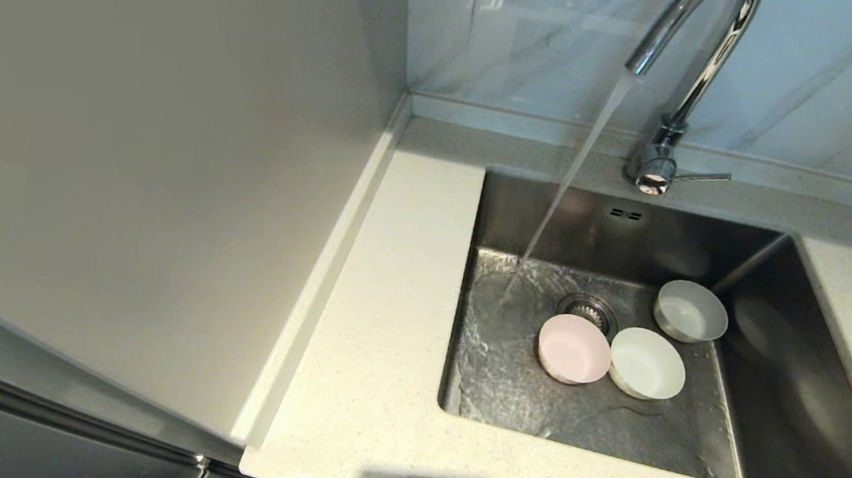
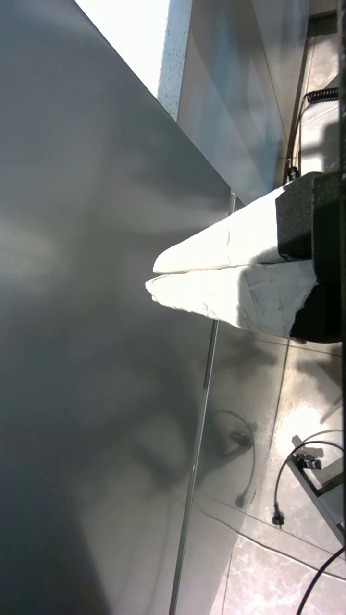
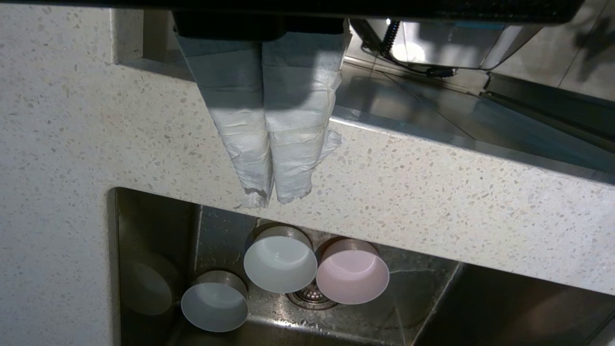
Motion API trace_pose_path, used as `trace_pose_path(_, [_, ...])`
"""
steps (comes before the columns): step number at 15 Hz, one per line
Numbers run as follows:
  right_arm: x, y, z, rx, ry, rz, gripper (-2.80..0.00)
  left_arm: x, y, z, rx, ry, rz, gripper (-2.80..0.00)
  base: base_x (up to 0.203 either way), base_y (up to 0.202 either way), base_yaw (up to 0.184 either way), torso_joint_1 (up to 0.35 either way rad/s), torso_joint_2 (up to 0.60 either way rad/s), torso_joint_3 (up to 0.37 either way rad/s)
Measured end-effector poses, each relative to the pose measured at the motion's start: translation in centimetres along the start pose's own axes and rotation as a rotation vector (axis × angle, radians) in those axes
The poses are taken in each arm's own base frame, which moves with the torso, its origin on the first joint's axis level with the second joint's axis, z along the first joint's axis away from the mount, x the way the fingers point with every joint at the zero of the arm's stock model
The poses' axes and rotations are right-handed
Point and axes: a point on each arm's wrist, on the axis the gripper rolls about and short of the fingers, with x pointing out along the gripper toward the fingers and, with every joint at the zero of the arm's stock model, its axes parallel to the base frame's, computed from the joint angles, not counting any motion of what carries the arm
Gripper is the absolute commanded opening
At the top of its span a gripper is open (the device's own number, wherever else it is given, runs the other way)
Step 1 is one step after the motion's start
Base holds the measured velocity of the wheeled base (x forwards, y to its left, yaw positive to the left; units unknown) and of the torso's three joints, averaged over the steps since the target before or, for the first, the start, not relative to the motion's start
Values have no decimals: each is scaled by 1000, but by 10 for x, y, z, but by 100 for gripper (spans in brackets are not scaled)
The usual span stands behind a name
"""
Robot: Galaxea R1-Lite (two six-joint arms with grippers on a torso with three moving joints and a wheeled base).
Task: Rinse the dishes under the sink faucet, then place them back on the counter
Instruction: Wait for the water to rinse the bowl
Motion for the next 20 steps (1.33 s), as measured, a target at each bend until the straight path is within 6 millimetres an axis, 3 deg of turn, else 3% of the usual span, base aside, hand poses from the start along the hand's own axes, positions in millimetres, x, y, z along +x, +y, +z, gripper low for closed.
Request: trace_pose_path(20, [0, 0, 0, 1, 0, 0, -280, 0, 0, 0, 0, 0, 0, -280, 0, 0, 0, 0, 0, 0])
